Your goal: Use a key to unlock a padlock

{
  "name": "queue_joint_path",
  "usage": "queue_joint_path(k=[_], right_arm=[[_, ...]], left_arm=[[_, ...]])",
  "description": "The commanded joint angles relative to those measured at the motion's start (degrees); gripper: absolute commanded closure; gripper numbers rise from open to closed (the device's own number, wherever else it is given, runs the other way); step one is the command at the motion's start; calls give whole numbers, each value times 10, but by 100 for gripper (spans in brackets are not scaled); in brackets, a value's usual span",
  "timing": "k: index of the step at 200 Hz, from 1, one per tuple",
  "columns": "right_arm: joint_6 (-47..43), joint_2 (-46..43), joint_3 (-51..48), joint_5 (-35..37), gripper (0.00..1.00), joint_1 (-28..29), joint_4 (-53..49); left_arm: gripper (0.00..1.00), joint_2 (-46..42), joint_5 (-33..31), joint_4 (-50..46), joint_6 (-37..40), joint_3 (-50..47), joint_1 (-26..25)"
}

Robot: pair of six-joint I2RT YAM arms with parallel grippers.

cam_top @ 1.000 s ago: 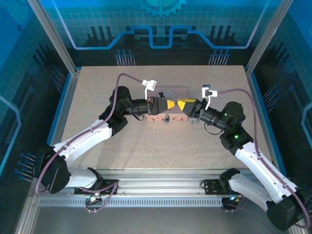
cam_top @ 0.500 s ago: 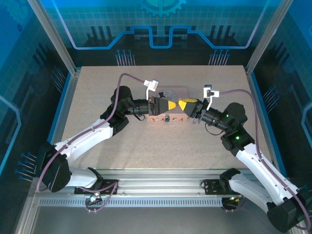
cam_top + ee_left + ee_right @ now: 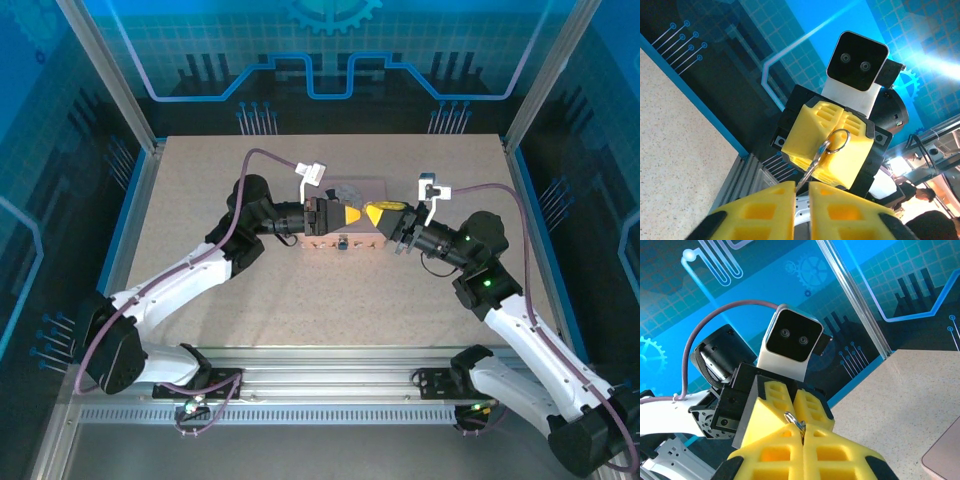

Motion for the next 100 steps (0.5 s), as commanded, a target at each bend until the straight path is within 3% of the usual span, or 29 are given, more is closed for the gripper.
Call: queue_joint_path(k=[1,61,100], right_arm=[[4,-1,0,-1,100,5,9],[4,-6,-7,-2,100,5,3],[4,-11,-12,-2,100,4,-2]], left_arm=[[87,-2,22,19,11,23,-5],[99,-12,21,10,27,28,-5],[100,-22,21,-4,41,28,-5]])
